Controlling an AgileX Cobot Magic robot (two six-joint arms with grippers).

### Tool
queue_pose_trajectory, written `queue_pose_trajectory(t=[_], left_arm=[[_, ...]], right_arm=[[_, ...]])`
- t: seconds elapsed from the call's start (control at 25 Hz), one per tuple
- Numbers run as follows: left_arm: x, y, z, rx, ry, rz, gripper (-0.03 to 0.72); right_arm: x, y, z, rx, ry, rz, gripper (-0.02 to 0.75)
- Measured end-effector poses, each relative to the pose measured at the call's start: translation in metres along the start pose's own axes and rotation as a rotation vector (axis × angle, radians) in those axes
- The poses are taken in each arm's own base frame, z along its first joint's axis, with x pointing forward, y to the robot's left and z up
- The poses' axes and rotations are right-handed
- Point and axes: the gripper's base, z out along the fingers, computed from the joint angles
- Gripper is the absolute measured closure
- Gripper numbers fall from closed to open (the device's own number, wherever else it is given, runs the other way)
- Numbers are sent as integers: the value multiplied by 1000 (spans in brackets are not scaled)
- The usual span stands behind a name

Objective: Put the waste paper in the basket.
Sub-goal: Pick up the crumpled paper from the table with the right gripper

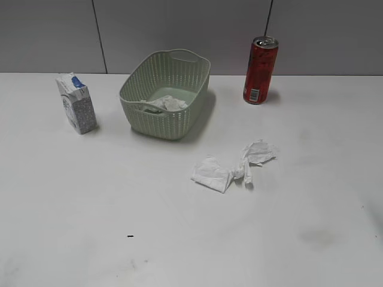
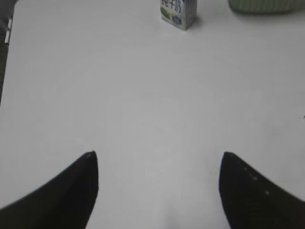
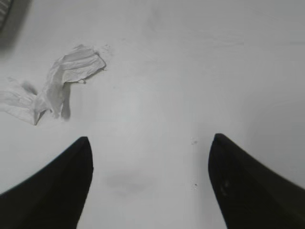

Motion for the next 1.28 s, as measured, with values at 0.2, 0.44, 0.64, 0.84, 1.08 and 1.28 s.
queue_pose_trajectory(t=[0.2,0.44,0.64,0.84,1.08,1.28], left_arm=[[39,-3,-16,-13,-154,-7,107],[63,-5,-22,-29,-306,-21,109],[63,-4,-22,-43,-314,-16,109],[63,-4,-22,-43,-317,-15,109],[63,-4,-22,-46,-317,-14,109],[63,-3,-22,-48,-317,-14,109]], right_arm=[[-23,45,43,-56,89,-102,194],[-34,107,98,-62,171,-225,199],[-31,140,150,-44,217,-199,200],[-14,136,204,47,306,-75,210],[3,133,245,60,329,-31,218],[5,133,254,57,320,-27,275]])
